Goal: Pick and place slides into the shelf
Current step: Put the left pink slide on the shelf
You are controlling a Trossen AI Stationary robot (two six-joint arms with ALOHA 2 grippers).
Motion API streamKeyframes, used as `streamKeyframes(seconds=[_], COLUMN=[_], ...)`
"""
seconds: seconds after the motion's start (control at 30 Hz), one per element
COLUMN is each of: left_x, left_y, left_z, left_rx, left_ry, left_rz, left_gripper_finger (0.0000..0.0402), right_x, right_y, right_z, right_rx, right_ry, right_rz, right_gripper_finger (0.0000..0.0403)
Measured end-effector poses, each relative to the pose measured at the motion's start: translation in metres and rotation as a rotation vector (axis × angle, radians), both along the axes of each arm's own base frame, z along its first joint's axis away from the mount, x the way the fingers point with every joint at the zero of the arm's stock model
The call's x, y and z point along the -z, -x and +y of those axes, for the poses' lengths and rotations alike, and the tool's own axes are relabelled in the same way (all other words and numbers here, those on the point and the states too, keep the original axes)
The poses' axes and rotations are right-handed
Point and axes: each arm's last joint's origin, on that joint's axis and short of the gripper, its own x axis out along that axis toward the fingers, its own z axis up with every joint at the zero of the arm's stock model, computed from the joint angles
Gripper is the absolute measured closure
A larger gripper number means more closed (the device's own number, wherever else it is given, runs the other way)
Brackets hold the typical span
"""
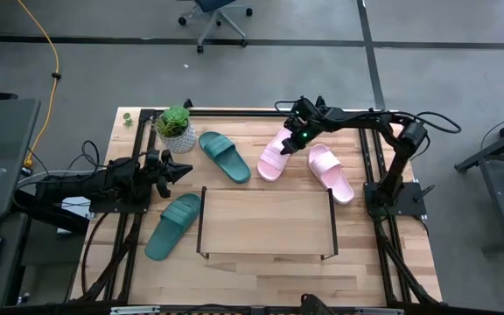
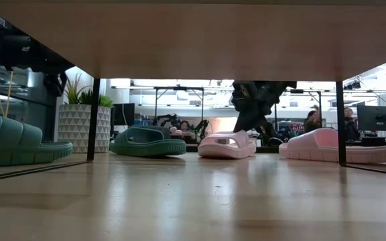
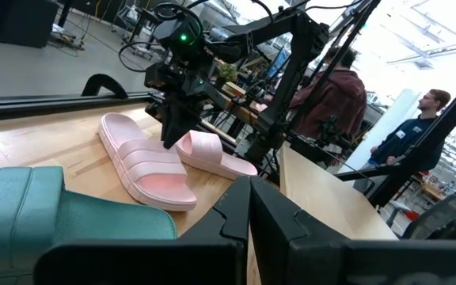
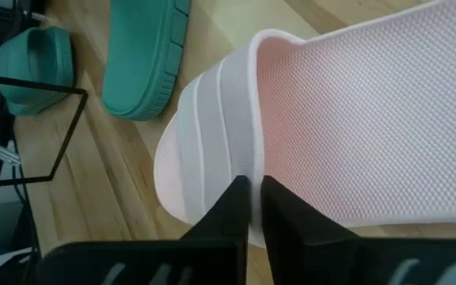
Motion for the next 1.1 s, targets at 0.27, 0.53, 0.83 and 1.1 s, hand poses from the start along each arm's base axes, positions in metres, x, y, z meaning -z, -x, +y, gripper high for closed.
streamKeyframes(seconds=[0.27,0.53,0.83,1.1], left_x=[0.0,0.0,0.0,0.0], left_y=[0.0,0.0,0.0,0.0], left_z=[0.0,0.0,0.0,0.0], left_rx=[0.0,0.008,0.01,0.01], left_ry=[0.0,0.0,0.0,0.0], left_rz=[0.0,0.001,0.002,0.002], left_gripper_finger=[0.0401,0.0401,0.0401,0.0401], right_x=[-0.011,-0.044,-0.088,-0.131], right_y=[0.001,0.01,0.027,0.045], right_z=[-0.002,-0.002,0.005,0.023], right_rx=[0.024,0.068,0.106,0.083], right_ry=[0.035,0.101,0.171,0.175], right_rz=[-0.034,-0.106,-0.215,-0.357], right_gripper_finger=[0.0401,0.0402,0.0403,0.0403])
